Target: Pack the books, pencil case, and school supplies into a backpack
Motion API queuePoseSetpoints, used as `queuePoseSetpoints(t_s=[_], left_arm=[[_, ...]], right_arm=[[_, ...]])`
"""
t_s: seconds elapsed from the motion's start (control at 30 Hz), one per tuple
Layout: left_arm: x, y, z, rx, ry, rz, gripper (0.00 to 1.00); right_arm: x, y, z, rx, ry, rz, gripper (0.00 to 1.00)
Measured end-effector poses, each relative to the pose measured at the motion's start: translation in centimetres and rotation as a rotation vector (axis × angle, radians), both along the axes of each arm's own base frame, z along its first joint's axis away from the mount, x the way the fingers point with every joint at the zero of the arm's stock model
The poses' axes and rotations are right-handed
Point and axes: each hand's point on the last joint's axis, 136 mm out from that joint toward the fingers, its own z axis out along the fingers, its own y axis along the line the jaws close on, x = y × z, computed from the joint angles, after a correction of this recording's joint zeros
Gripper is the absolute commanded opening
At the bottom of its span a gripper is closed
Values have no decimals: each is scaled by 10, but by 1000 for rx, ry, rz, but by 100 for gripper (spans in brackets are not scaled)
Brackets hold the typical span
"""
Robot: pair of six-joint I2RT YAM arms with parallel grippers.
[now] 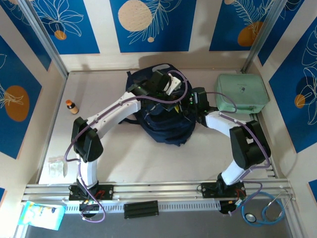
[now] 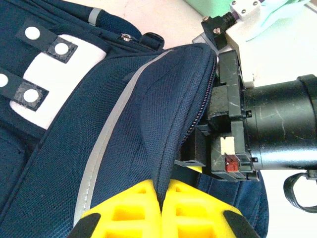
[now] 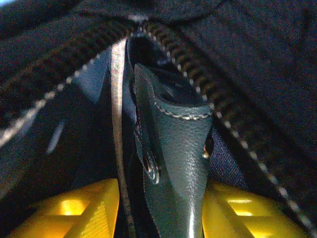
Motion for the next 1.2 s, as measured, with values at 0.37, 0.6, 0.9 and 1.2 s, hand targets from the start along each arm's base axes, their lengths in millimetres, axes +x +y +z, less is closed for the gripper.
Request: queuePoseSetpoints(t_s=[0.37, 0.6, 0.9, 1.2], left_arm=[[-6, -8, 0, -47, 32, -33, 2], [-10, -11, -9, -63, 66, -39, 29], [-43, -1, -4, -155, 108, -97, 66], [-14, 78, -34, -226, 214, 201, 67]], right_arm=[[-49, -43, 17, -22, 28, -51, 36], [-78, -73, 14, -68, 32, -93, 40], [-108, -131, 43, -269, -99, -176, 56], [-115, -132, 16, -379, -69, -48, 67]])
